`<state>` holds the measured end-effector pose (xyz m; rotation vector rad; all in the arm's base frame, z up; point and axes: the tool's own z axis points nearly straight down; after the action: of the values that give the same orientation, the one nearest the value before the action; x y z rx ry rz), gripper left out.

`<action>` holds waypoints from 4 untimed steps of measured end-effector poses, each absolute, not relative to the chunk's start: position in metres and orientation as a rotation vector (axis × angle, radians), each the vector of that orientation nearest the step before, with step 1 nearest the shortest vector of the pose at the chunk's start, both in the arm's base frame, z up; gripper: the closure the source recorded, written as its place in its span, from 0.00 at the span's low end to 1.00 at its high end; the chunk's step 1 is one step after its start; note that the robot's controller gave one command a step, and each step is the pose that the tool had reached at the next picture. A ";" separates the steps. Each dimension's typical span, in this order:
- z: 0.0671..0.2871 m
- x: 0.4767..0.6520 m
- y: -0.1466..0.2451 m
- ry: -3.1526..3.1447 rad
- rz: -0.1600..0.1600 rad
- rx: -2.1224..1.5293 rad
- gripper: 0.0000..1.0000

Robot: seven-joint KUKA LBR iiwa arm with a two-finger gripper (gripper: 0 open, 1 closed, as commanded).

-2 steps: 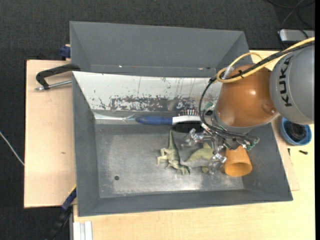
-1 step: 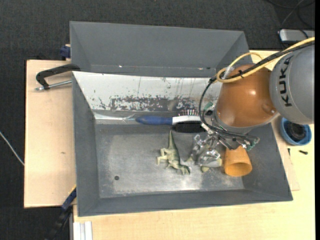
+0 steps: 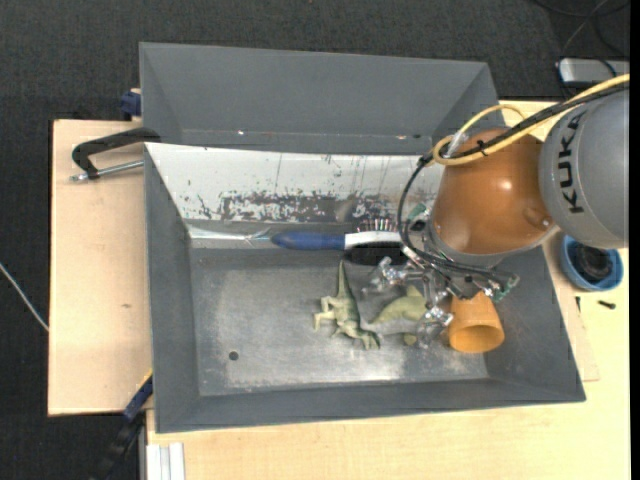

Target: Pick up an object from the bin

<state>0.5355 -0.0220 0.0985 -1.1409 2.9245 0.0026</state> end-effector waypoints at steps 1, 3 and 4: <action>0.099 0.535 -0.022 2.924 0.003 -1.141 1.00; 0.220 0.570 -0.083 2.579 -0.001 -1.784 0.00; 0.109 0.573 -0.082 2.440 -0.007 -1.966 0.00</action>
Offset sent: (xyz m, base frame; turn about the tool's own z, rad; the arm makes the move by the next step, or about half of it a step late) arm 0.0000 0.0000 0.0000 0.0000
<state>0.5727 -0.0822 0.1085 -1.9659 2.4403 -0.0068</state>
